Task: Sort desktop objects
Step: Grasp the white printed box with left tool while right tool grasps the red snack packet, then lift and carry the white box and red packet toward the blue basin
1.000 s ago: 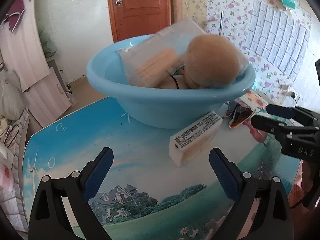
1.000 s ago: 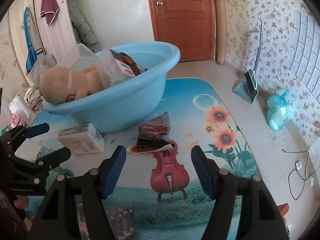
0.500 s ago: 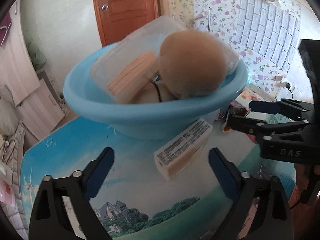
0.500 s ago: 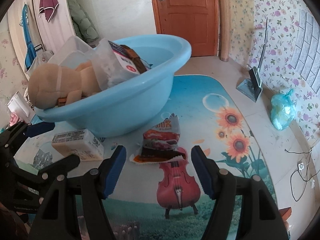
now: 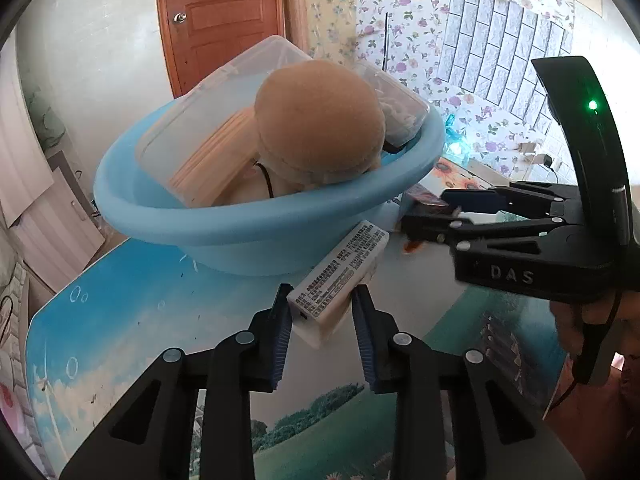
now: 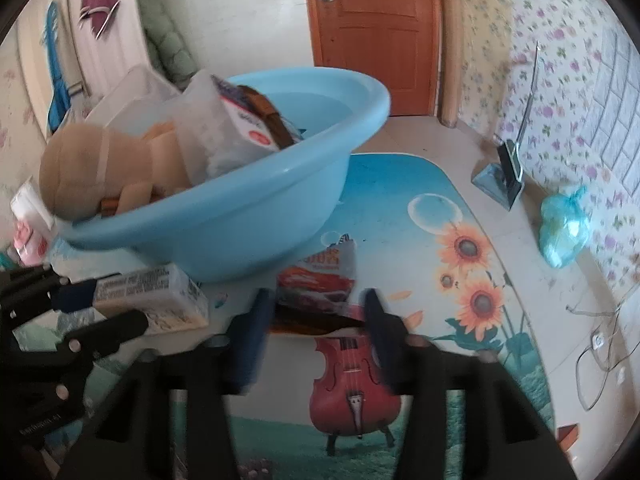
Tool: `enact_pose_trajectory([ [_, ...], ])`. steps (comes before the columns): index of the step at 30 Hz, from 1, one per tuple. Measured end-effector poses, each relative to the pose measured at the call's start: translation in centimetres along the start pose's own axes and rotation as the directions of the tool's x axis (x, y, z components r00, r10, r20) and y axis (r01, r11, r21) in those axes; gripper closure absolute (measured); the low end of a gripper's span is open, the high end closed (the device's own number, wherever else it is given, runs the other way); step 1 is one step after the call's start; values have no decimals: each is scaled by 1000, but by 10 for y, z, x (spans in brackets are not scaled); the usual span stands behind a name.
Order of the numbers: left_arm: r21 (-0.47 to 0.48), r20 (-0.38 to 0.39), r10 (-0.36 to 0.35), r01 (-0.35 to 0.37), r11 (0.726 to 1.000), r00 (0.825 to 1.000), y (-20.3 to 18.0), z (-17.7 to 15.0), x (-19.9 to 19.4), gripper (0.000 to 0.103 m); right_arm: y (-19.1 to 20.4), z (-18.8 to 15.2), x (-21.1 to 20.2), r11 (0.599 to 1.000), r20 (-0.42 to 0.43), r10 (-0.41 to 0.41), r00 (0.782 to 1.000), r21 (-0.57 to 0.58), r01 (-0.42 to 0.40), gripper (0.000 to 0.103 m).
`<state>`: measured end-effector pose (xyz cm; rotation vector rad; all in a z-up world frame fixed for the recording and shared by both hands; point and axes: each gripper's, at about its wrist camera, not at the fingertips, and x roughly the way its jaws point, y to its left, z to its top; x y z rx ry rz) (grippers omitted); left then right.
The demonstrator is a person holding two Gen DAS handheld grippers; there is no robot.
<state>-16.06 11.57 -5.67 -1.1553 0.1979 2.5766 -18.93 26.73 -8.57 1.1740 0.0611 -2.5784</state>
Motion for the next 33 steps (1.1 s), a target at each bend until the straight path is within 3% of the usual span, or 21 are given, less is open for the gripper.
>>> enact_pose_trajectory([
  [6, -20, 9, 5, -5, 1000, 1000, 6, -2, -10, 78, 2, -7, -13, 1000, 7, 23, 1000, 7, -23, 71],
  [17, -70, 14, 81, -80, 994, 997, -7, -6, -41, 79, 17, -26, -55, 999, 31, 50, 998, -14, -50, 73],
  [33, -171, 9, 153, -149, 974, 988, 1, -65, -97, 79, 37, -58, -107, 998, 57, 54, 997, -35, -52, 73],
])
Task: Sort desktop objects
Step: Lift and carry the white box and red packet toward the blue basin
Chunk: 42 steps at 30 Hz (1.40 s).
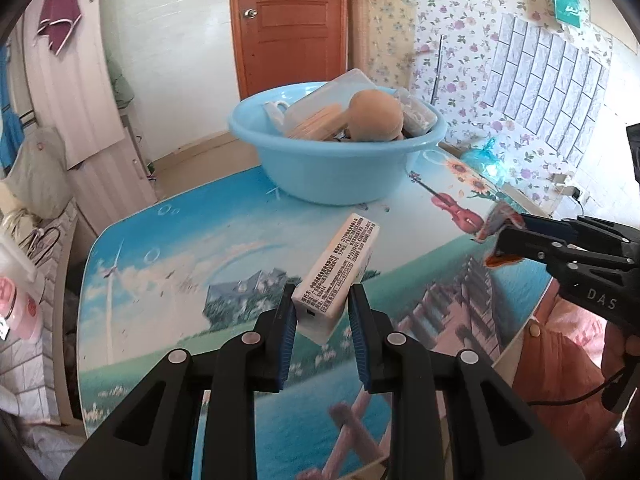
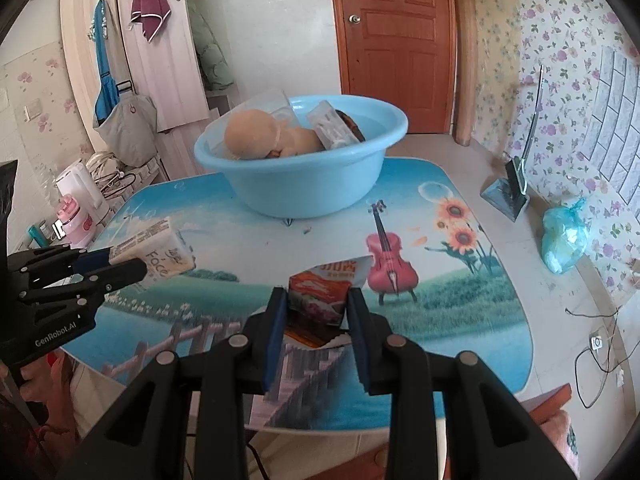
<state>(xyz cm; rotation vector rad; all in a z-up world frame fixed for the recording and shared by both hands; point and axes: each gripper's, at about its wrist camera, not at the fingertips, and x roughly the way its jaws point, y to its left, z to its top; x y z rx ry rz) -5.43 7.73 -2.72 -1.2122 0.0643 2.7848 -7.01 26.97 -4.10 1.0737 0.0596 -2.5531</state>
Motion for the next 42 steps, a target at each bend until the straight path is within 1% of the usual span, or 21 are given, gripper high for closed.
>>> enact_pose_trajectory([
  [2, -6, -8, 5, -5, 1000, 1000, 5, -7, -1, 79, 0, -4, -1, 1000, -7, -2, 1000, 2, 2, 73],
  [9, -3, -45, 18, -18, 1000, 999, 3, -23, 4, 79, 4, -14, 6, 1000, -35, -9, 999, -7, 9, 73],
  [14, -5, -75, 1, -1, 1000, 997, 2, -31, 9, 77, 5, -19, 12, 1000, -58, -12, 998, -8, 12, 73],
  [20, 28, -72, -8, 10, 1000, 997, -5, -35, 9, 77, 7, -25, 17, 1000, -85, 7, 996, -18, -8, 71],
  [23, 43, -70, -16, 19, 999, 997, -9, -35, 8, 76, 9, -26, 16, 1000, -82, 20, 996, -19, -22, 71],
  [25, 40, -71, -28, 31, 999, 997, -10, -35, 8, 72, 10, -25, 17, 999, -87, 15, 996, -27, -17, 68],
  [27, 40, -70, -35, 37, 999, 997, -11, -34, 8, 72, 11, -26, 18, 1000, -87, 14, 996, -26, -16, 57],
  [30, 46, -70, -29, 32, 998, 997, -12, -33, 10, 71, 13, -26, 18, 999, -85, 22, 996, -34, -25, 50],
  [42, 57, -112, -13, 20, 998, 994, -17, -32, 34, 71, 20, -33, 25, 997, -93, 5, 996, -74, -11, 46],
])
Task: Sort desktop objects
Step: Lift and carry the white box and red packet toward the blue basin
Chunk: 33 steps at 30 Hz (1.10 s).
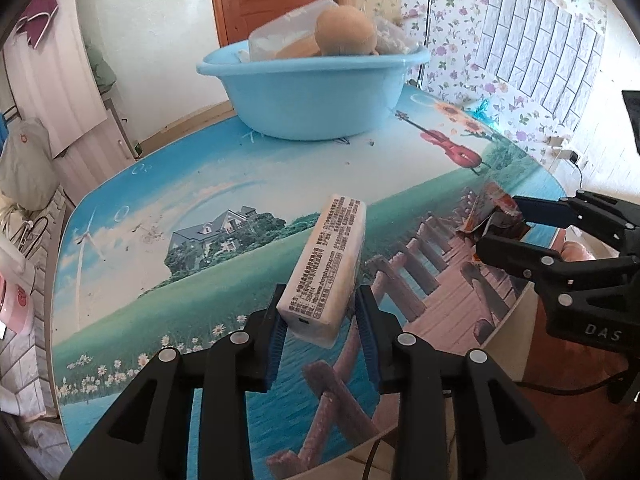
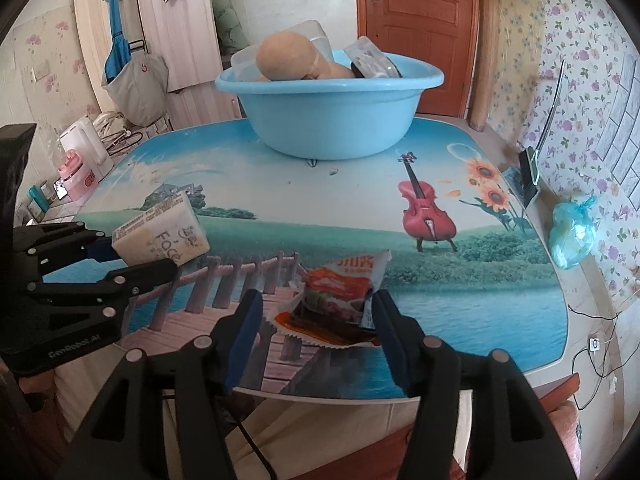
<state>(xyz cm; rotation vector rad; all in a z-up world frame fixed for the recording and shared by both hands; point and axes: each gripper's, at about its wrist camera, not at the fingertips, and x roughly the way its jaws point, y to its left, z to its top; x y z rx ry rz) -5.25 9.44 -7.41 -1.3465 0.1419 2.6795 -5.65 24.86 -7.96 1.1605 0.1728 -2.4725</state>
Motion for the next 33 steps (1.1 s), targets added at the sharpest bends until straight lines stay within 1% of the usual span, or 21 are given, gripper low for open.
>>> enact_pose_trajectory([
  [2, 0, -2, 3, -3, 1000, 1000, 0, 0, 4, 70, 0, 0, 2, 1000, -4, -5, 1000, -1, 5, 46],
  [4, -4, 8, 7, -7, 1000, 1000, 0, 1, 5, 62, 0, -1, 5, 1000, -6, -14, 1000, -5, 14, 45],
  [8, 4, 25, 2, -3, 1000, 1000, -1, 2, 8, 61, 2, -4, 11, 1000, -10, -23, 1000, -14, 23, 42],
  [9, 5, 30, 4, -4, 1000, 1000, -2, 3, 9, 61, 1, -5, 12, 1000, -9, -22, 1000, -14, 22, 40],
  [12, 0, 48, 8, -8, 1000, 999, -2, 2, 10, 61, 4, -6, 13, 999, 7, -36, 999, -31, 36, 39],
  [14, 5, 55, 0, 0, 1000, 998, -3, 3, 10, 65, 3, -6, 14, 999, 12, -35, 999, -28, 35, 39],
  [15, 9, 58, -4, 3, 1000, 998, -3, 3, 9, 74, 2, -6, 13, 999, 14, -29, 999, -25, 30, 40],
  [16, 12, 59, -11, 10, 1000, 998, -4, 3, 9, 78, 1, -6, 13, 1000, 17, -22, 1000, -21, 22, 41],
  [17, 12, 61, -17, 17, 1000, 998, -4, 3, 9, 80, 0, -6, 12, 1000, 23, -15, 1000, -19, 16, 46],
  [18, 10, 62, -20, 20, 1000, 998, -4, 3, 9, 83, -1, -6, 12, 1000, 26, -5, 1000, -17, 6, 48],
  [19, 7, 64, -22, 21, 1000, 998, -3, 2, 9, 83, -2, -6, 11, 1000, 34, 1, 999, -13, -1, 54],
  [21, -1, 68, -23, 23, 1000, 997, -2, 2, 9, 83, -5, -5, 11, 1000, 35, 14, 999, -1, -14, 58],
  [24, -15, 76, -19, 20, 1000, 997, -1, 3, 7, 84, -5, -5, 9, 1000, 48, 22, 999, 3, -22, 63],
  [30, -40, 118, -6, 11, 999, 993, 4, 10, -7, 84, -5, 3, -8, 999, 116, 35, 993, -1, -35, 68],
  [33, -54, 146, 19, -12, 998, 989, 10, 17, -19, 84, -10, 10, -22, 996, 171, 73, 983, 35, -80, 69],
])
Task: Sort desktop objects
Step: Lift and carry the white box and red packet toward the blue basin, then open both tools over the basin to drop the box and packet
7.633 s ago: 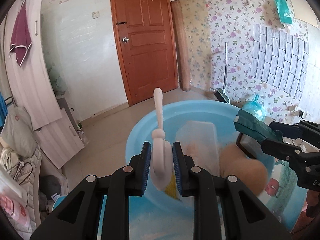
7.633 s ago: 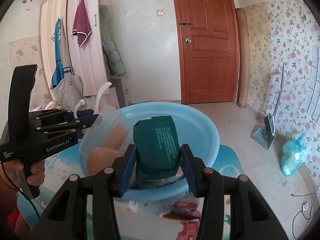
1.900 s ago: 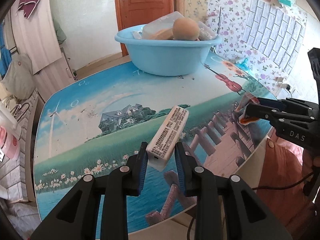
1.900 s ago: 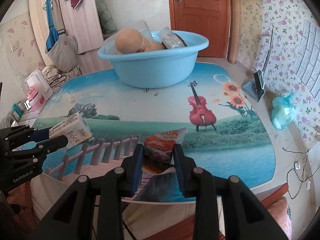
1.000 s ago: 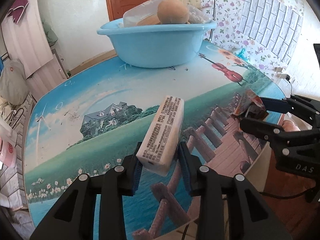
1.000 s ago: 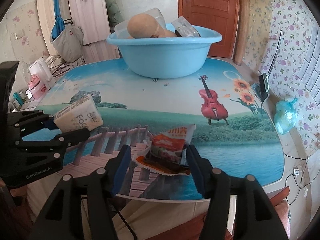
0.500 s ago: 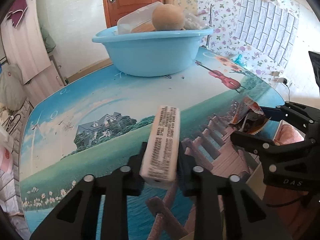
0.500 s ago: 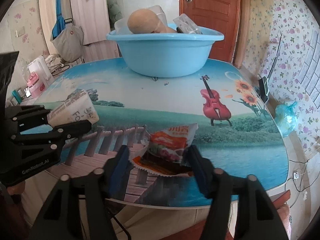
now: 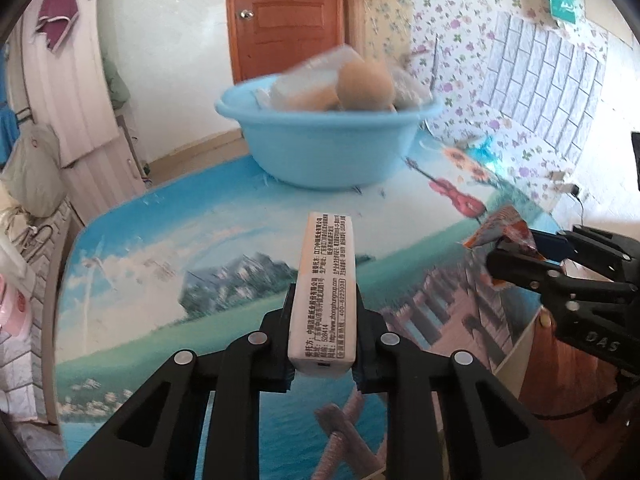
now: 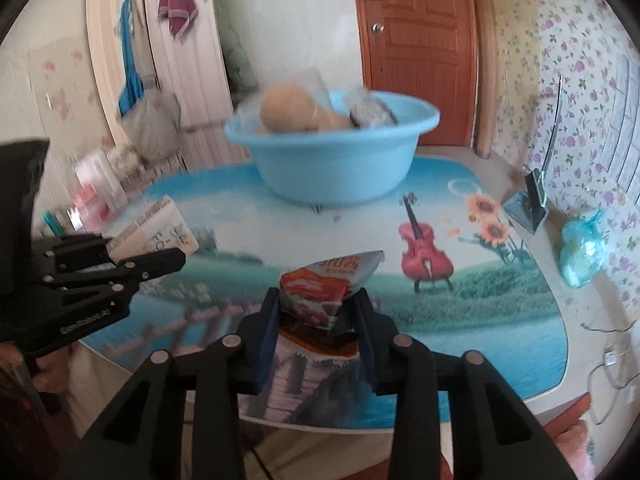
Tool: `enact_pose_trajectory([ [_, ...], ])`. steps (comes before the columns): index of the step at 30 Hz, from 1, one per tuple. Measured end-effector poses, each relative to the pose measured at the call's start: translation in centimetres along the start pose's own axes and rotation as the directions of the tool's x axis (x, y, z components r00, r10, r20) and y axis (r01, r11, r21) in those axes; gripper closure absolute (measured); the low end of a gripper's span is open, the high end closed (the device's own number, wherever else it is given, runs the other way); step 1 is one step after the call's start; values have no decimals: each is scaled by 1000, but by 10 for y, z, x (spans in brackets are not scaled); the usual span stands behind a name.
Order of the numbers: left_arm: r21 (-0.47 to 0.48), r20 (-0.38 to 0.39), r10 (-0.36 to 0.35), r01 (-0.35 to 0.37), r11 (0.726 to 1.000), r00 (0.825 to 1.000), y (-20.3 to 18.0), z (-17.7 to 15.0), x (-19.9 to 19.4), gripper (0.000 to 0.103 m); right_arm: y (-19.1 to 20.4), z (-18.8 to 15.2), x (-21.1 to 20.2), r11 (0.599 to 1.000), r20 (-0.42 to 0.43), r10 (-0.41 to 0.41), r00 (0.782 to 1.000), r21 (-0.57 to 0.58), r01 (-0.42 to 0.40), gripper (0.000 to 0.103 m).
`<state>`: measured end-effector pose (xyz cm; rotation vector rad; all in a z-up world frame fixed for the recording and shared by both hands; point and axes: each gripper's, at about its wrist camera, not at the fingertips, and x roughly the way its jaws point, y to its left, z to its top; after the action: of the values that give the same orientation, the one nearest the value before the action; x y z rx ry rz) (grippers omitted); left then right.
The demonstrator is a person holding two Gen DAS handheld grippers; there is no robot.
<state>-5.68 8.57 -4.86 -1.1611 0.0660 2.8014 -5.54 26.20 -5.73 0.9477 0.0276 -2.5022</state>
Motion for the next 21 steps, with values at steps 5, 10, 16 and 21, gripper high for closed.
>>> enact_pose_trajectory([
  [5, -35, 71, 31, -28, 999, 997, 12, 23, -19, 84, -3, 22, -13, 1000, 67, 12, 998, -1, -12, 69],
  [10, -24, 111, 46, -43, 999, 993, 16, 50, -25, 84, -3, 44, -14, 1000, 108, 21, 994, -15, -20, 69],
  [16, 17, 149, 75, -78, 997, 986, 16, 85, -18, 84, -9, 76, -11, 999, 164, 33, 986, -23, -29, 69],
  [21, 44, 155, 126, -134, 990, 980, 23, 115, -1, 84, -18, 102, 2, 999, 190, 25, 982, -27, -20, 69],
])
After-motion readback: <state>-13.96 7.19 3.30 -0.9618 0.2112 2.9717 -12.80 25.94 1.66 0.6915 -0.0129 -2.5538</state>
